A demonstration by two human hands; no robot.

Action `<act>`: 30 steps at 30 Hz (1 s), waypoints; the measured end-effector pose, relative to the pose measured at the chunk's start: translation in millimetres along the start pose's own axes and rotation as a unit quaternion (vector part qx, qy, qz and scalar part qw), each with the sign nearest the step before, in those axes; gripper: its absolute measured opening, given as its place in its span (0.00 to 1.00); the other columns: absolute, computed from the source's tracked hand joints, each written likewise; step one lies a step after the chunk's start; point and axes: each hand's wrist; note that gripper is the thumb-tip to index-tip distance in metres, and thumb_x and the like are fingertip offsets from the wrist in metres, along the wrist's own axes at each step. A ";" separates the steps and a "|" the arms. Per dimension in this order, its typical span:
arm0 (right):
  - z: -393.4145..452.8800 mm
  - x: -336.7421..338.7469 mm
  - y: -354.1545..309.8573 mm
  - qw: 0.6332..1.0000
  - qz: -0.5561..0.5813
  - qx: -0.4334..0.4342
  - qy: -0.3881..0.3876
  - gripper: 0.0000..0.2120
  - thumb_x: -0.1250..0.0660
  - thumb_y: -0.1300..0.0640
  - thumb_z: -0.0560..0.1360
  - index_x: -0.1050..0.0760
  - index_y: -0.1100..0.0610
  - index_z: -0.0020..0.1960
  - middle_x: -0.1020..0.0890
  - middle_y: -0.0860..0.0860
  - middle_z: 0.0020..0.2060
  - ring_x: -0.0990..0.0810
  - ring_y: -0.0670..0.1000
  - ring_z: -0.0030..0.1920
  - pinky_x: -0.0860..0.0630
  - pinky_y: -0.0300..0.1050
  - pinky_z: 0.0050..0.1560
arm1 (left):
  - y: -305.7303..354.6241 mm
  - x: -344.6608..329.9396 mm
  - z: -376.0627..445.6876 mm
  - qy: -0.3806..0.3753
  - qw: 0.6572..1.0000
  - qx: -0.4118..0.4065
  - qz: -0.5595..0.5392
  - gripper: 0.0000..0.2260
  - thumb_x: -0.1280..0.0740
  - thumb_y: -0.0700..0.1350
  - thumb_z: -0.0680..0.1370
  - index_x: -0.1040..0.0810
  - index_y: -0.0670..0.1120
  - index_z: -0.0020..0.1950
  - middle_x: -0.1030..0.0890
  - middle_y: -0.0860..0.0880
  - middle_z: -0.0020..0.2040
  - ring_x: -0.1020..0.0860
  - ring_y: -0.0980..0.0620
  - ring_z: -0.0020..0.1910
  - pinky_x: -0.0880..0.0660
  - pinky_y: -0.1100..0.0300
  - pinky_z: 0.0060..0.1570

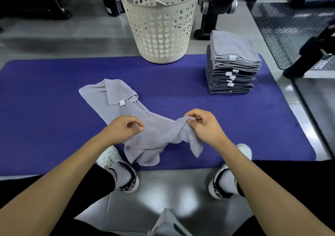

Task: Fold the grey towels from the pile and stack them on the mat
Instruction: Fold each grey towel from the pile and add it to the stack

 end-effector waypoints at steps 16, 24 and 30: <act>76.7 -37.6 17.2 0.993 -0.072 -0.080 -0.043 0.06 0.32 0.63 0.76 0.18 0.55 0.50 0.16 0.47 0.44 0.18 0.45 0.45 0.23 0.31 0.44 | -86.9 -6.2 76.3 0.096 0.979 0.150 -0.102 0.07 0.32 0.39 0.76 0.18 0.49 0.40 0.17 0.50 0.38 0.19 0.49 0.40 0.22 0.52 0.50; 46.0 -33.6 80.7 0.981 -0.097 -0.161 -0.041 0.07 0.31 0.62 0.75 0.18 0.51 0.46 0.15 0.45 0.41 0.16 0.45 0.45 0.23 0.34 0.48 | -106.4 -67.0 88.4 0.015 0.991 0.127 -0.050 0.08 0.31 0.41 0.76 0.19 0.54 0.42 0.17 0.53 0.40 0.21 0.56 0.39 0.27 0.64 0.43; 19.6 -42.6 115.6 0.972 -0.109 -0.199 -0.063 0.08 0.32 0.65 0.75 0.18 0.54 0.47 0.15 0.48 0.43 0.17 0.48 0.46 0.22 0.39 0.51 | -116.9 -111.4 70.4 -0.046 0.991 0.125 0.000 0.07 0.29 0.41 0.75 0.20 0.53 0.40 0.16 0.53 0.42 0.18 0.53 0.47 0.24 0.59 0.54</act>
Point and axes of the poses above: each hand's wrist, its own z-axis towards the middle knuckle, its own x-axis out of the back of the hand, y = z × x
